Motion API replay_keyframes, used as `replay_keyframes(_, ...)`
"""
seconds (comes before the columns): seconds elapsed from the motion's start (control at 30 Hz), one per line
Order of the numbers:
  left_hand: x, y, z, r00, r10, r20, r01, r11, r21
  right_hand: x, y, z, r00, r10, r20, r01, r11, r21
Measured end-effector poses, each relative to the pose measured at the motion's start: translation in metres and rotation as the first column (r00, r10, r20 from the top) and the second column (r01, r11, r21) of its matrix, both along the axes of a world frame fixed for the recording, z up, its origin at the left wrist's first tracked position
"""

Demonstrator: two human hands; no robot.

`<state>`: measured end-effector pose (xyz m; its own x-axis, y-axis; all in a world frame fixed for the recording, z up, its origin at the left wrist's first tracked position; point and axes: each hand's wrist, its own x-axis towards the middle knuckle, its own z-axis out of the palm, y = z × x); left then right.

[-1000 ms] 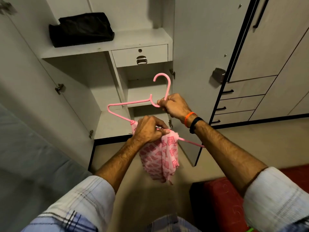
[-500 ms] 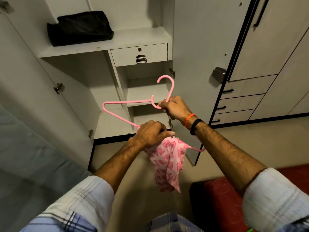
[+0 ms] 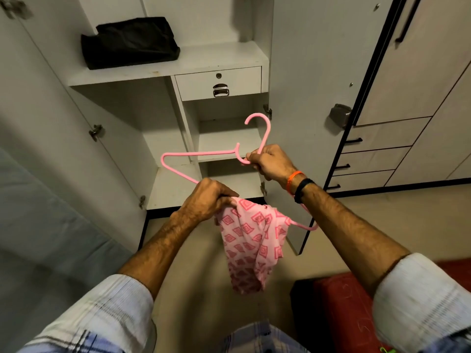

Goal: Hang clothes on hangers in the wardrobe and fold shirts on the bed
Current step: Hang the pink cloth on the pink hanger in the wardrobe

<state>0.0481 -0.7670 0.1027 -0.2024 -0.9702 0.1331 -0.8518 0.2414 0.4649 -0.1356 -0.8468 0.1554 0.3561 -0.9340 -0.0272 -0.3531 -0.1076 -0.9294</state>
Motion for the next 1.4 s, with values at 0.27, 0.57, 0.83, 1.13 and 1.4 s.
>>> replay_keyframes(0.27,0.004,-0.010,0.009,0.957,0.252,0.143,-0.183,0.909,-0.375,-0.002,0.005,-0.008,0.992,0.056,-0.113,-0.057,0.998,0.000)
replay_keyframes(0.57,-0.029,-0.013,0.014,1.000,0.005,0.025,-0.013,0.957,0.290,0.001,0.010,-0.004,0.998,0.043,-0.055,-0.042,0.999,0.017)
replay_keyframes(0.83,-0.037,-0.009,-0.001,0.999,-0.043,-0.013,0.045,0.960,0.277,-0.003,0.012,0.002,0.995,0.051,-0.081,-0.051,0.999,-0.005)
replay_keyframes(1.13,-0.034,0.002,-0.001,0.978,-0.148,-0.144,0.175,0.966,0.191,0.000,0.016,0.008,0.992,0.048,-0.115,-0.054,0.998,-0.042)
replay_keyframes(1.4,-0.055,0.014,-0.010,0.974,-0.149,-0.170,0.168,0.980,0.107,-0.001,0.023,0.009,0.984,0.056,-0.167,-0.068,0.995,-0.069)
